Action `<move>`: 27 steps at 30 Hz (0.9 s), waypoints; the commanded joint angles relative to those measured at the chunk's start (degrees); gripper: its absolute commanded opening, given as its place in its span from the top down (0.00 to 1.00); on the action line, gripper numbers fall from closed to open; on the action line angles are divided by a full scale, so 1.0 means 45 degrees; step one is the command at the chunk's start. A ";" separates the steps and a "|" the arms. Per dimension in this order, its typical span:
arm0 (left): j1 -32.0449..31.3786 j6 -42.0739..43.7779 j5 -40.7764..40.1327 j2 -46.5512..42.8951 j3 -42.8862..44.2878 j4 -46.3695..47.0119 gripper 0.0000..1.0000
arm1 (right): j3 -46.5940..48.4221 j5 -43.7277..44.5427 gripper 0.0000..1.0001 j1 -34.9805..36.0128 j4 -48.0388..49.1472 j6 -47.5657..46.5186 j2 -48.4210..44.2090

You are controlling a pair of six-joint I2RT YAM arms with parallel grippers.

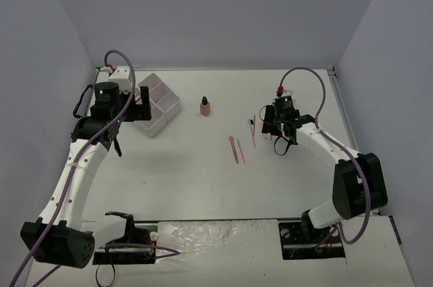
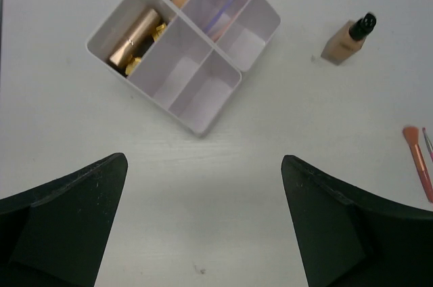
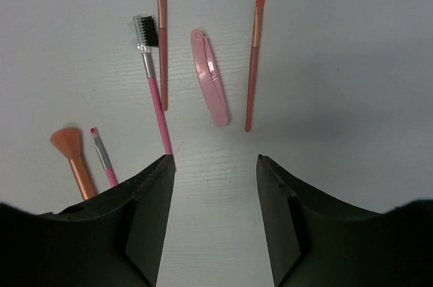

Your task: Organize the makeup

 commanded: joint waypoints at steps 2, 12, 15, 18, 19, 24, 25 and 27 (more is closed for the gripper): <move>0.0051 -0.1250 0.0499 -0.0975 -0.0521 -0.1392 0.03 | 0.1285 -0.0141 0.52 -0.0097 0.0792 -0.0867 0.1409; 0.0051 -0.1611 0.1088 -0.1603 -0.1134 -0.1694 0.03 | 0.1726 -0.0511 0.59 -0.0334 0.1184 -0.2428 0.3335; 0.0049 -0.1606 0.1201 -0.1601 -0.1130 -0.1746 0.03 | 0.1896 -0.0849 0.59 -0.0343 0.1193 -0.2725 0.3809; 0.0032 -0.1520 0.1306 -0.1600 -0.1079 -0.1798 0.03 | 0.1966 -0.1371 0.59 -0.0343 0.1193 -0.2950 0.4070; 0.0032 -0.1489 0.1309 -0.1591 -0.1074 -0.1812 0.03 | 0.1990 -0.1396 0.59 -0.0343 0.1193 -0.3050 0.4132; 0.0032 -0.1454 0.1433 -0.1463 -0.1093 -0.1836 0.03 | 0.1894 -0.1433 0.60 -0.0343 0.1193 -0.3242 0.4350; 0.0032 -0.1454 0.1459 -0.1450 -0.1093 -0.1823 0.03 | 0.1842 -0.1394 0.60 -0.0343 0.1193 -0.3242 0.4389; 0.0032 -0.1540 0.1516 -0.1419 -0.1077 -0.1793 0.03 | 0.1728 -0.1366 0.64 -0.0343 0.1185 -0.3250 0.4445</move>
